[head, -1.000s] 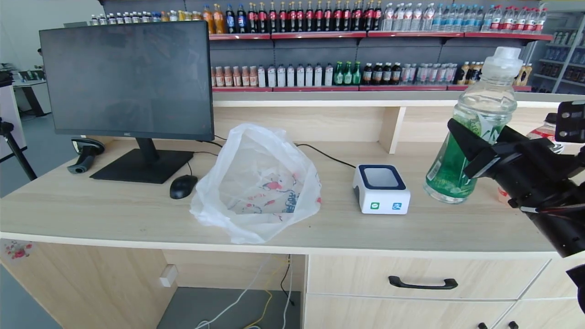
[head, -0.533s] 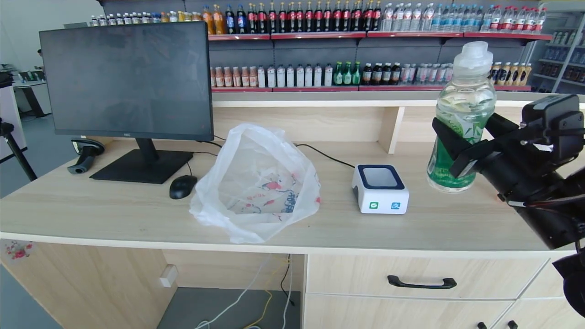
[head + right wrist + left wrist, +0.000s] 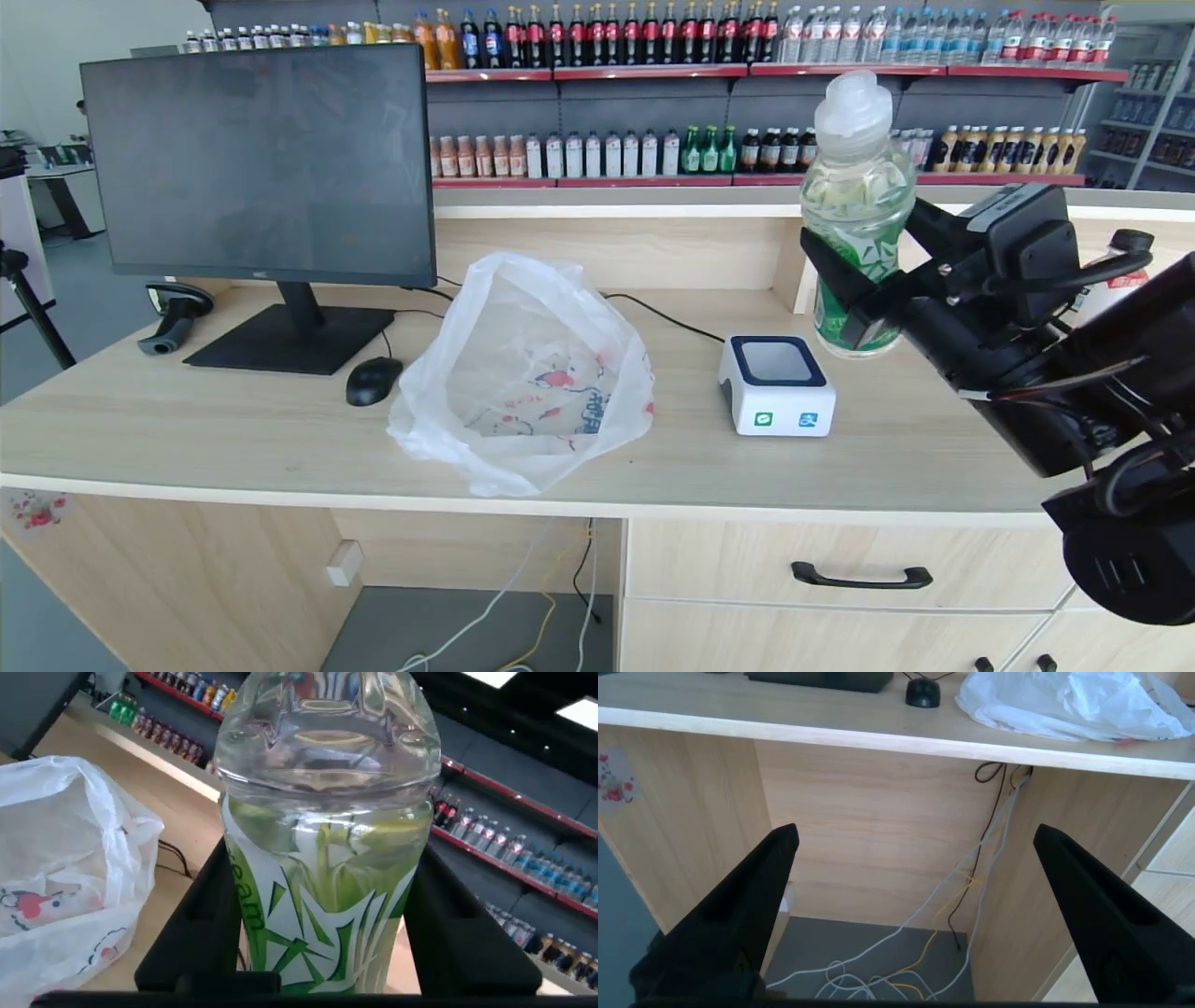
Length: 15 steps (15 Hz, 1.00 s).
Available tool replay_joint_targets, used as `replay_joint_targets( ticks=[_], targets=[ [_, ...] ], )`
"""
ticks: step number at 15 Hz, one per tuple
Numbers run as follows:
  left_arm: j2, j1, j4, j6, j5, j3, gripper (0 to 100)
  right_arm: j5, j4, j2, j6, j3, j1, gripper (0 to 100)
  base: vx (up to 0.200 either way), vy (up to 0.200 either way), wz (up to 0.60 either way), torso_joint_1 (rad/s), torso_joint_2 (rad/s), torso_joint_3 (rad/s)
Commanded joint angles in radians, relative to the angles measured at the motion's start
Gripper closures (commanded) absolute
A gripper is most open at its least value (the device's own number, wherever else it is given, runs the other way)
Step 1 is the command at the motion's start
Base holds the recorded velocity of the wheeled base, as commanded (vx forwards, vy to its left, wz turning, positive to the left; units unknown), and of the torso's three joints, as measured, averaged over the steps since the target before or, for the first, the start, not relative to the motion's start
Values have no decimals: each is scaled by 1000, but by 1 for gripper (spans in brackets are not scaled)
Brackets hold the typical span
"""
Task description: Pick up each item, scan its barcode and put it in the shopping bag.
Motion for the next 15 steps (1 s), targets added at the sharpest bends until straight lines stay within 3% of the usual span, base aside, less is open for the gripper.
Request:
replay_joint_targets(
  ticks=[1,6,8,15],
  targets=[
    [0,2,0,0,0,0,0,39,1,38,-30,-37,3,100,0,0,0,0,0,0],
    [0,0,0,-2,0,0,0,191,1,98,-119,6,-26,100,0,0,0,0,0,0],
    [0,2,-2,-2,0,0,0,203,1,110,-129,-25,-40,100,0,0,0,0,0,0],
    [0,0,-5,-2,0,0,0,393,1,145,-169,-88,-71,100,0,0,0,0,0,0]
  ],
)
